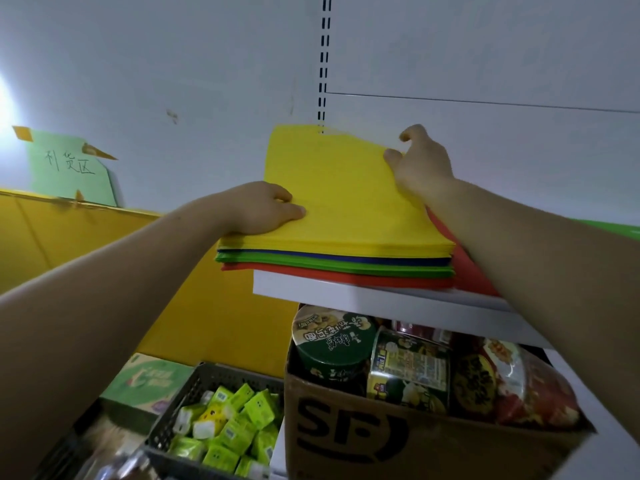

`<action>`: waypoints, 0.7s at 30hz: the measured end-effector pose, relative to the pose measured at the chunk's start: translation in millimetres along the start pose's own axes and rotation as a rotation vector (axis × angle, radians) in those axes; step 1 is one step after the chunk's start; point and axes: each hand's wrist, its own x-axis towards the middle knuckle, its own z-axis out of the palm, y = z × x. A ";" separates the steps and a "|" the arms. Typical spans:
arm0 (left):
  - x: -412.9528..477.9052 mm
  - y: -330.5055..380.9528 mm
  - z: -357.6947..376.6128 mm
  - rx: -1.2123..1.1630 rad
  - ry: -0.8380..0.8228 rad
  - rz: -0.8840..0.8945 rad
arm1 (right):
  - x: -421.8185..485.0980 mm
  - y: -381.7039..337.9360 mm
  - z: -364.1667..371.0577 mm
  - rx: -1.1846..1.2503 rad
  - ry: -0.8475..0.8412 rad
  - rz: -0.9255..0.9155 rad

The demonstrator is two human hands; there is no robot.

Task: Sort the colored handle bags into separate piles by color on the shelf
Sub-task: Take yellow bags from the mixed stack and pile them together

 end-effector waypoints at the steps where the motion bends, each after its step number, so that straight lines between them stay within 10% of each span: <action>1: -0.4 -0.4 0.2 -0.008 0.003 -0.003 | 1.5 -2.3 -0.6 0.124 -0.019 0.116; 5: -2.3 -0.2 2.0 -0.032 0.010 0.005 | 1.7 -8.0 -7.0 0.290 -0.102 0.311; 21: -7.2 -23.3 -13.6 -0.926 0.459 -0.017 | -52.7 -79.0 -60.7 0.498 0.412 -0.261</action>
